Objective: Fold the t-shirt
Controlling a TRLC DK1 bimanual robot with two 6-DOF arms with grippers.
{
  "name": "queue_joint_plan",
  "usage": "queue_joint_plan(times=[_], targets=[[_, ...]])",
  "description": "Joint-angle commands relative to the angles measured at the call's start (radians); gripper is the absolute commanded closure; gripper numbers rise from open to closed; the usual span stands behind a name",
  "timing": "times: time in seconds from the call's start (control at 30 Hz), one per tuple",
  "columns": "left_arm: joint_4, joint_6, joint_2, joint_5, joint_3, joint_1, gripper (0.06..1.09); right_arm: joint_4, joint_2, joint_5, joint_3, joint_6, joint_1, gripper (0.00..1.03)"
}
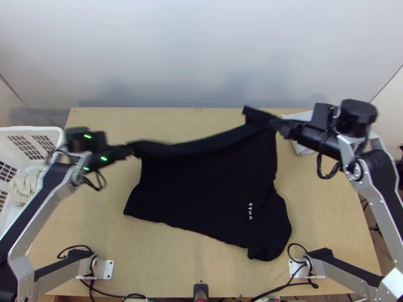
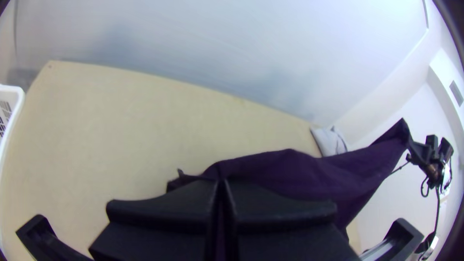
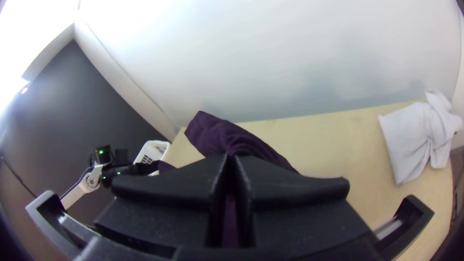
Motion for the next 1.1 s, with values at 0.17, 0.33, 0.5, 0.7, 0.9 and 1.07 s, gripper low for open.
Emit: queue_joint_plan(times=[0.17,0.33,0.5,0.7,0.9,1.07], targets=[[0.03,-0.074,-0.127,0.048,0.236,0.251,1.05,0.102,-0.031,0.23,0.167,-0.03,-0.063,1.0],[0.055,-0.096,-0.148,0.031,0.291,0.163,1.05,0.181,0.0,0.269,0.196,-0.02,-0.027,1.0],[0.101,-0.139,-0.147,-0.026,0.314,0.113,1.05,0.197,0.046,0.269,0.28,0.012,-0.007,1.0],[0.162,-0.172,-0.023,-0.08,0.426,0.113,1.05,0.231,0.216,0.305,0.455,0.024,0.002,1.0],[0.178,-0.171,0.189,-0.124,0.636,0.122,1.05,0.233,0.449,0.361,0.708,0.003,-0.004,1.0],[0.162,-0.171,0.324,-0.165,0.845,0.137,1.05,0.253,0.592,0.441,0.909,-0.03,-0.021,1.0]])
